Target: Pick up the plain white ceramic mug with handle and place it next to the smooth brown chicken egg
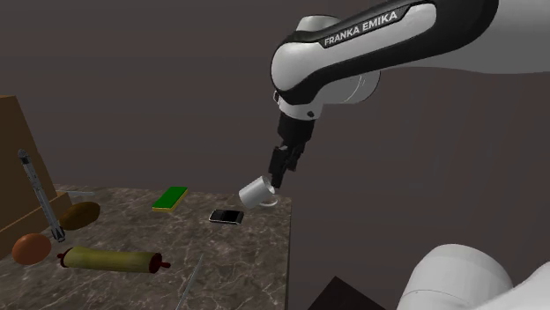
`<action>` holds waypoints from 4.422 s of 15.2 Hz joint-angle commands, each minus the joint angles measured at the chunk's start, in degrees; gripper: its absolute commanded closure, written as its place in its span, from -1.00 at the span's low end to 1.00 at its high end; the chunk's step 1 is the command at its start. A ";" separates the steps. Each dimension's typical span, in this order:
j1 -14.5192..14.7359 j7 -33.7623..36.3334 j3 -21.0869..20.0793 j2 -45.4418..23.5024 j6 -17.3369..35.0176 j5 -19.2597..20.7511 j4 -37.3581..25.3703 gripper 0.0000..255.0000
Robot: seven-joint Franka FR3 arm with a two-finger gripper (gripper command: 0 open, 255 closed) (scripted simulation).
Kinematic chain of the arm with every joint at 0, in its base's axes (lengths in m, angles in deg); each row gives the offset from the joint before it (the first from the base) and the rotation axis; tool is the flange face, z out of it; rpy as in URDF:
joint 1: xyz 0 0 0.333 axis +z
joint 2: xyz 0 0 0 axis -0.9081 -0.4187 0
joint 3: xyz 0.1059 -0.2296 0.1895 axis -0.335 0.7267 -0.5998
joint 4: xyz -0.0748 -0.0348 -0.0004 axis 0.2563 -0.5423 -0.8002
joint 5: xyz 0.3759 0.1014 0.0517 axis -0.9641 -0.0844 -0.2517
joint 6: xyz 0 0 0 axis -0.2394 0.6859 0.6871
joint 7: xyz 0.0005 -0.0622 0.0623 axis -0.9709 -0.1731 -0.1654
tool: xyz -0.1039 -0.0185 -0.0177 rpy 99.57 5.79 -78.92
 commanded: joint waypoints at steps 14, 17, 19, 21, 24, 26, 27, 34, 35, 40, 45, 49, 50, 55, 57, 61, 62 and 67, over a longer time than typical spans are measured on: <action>25.93 -53.45 40.00 -34.28 20.39 -29.89 -11.51 -1.00; 25.72 -73.34 42.76 -52.11 12.73 -52.99 -19.06 -1.00; 17.60 -79.85 36.24 -58.88 9.15 -59.81 -23.86 -1.00; 12.12 -84.32 32.07 -64.25 6.27 -64.40 -28.43 -1.00; 11.32 -85.27 30.41 -65.98 7.11 -66.41 -28.61 -1.00; 10.88 -85.91 29.41 -67.18 7.60 -67.79 -28.80 -1.00; 10.67 -86.22 28.91 -67.78 7.85 -68.47 -28.91 -1.00; 10.33 -86.70 28.13 -68.74 8.23 -69.54 -29.11 -1.00; 10.33 -86.70 28.13 -68.74 8.23 -69.54 -29.11 -1.00; 10.33 -86.69 28.13 -68.73 8.23 -69.53 -29.11 1.00; 10.33 -86.69 28.13 -68.73 8.23 -69.53 -29.11 1.00; 11.06 -85.59 29.03 -67.56 7.83 -68.16 -29.09 1.00; 11.42 -85.03 29.47 -66.97 7.62 -67.47 -29.09 1.00; 13.25 -82.18 31.69 -64.08 6.52 -63.99 -29.29 1.00; 13.98 -81.02 32.55 -62.94 6.06 -62.58 -29.46 1.00; 15.42 -78.66 34.24 -60.70 5.06 -59.77 -29.93 1.00; 15.78 -78.07 34.64 -60.14 4.80 -59.06 -30.08 1.00; 17.52 -75.06 36.58 -57.41 3.40 -55.57 -31.01 1.00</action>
